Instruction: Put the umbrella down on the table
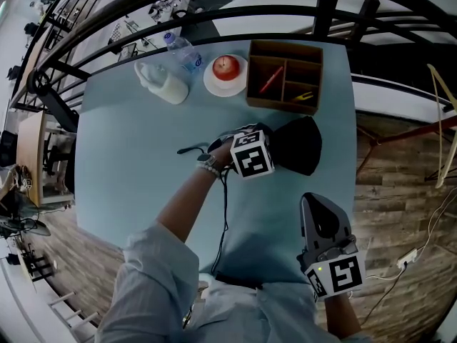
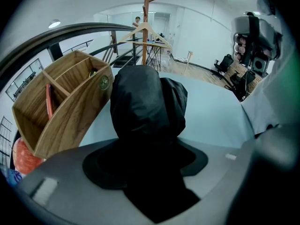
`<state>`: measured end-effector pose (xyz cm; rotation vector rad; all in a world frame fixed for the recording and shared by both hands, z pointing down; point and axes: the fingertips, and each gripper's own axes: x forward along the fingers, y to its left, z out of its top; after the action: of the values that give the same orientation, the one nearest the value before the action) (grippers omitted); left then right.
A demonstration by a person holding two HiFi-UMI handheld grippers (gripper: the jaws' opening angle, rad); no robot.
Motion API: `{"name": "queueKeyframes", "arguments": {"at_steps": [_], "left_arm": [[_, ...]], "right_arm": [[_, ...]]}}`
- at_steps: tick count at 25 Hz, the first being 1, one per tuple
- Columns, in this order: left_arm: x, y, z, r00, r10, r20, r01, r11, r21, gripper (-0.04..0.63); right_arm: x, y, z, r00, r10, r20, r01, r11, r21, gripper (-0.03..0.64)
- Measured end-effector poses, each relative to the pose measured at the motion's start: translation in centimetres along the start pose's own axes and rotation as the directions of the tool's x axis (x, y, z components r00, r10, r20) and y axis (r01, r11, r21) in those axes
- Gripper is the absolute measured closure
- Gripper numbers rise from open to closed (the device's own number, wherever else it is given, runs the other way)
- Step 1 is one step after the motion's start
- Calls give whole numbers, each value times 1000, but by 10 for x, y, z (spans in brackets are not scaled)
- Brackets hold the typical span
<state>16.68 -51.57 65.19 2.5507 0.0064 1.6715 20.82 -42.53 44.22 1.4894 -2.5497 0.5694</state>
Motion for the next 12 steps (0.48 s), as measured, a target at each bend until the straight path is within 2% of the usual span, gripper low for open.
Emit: {"name": "queueKeyframes", "arguments": {"at_steps": [12], "left_arm": [[-9,5,3,997,71,27,-70,997,-31,308]], "right_arm": [[-12,6,7,1000,-9,14,9,1000,-25,618]]}}
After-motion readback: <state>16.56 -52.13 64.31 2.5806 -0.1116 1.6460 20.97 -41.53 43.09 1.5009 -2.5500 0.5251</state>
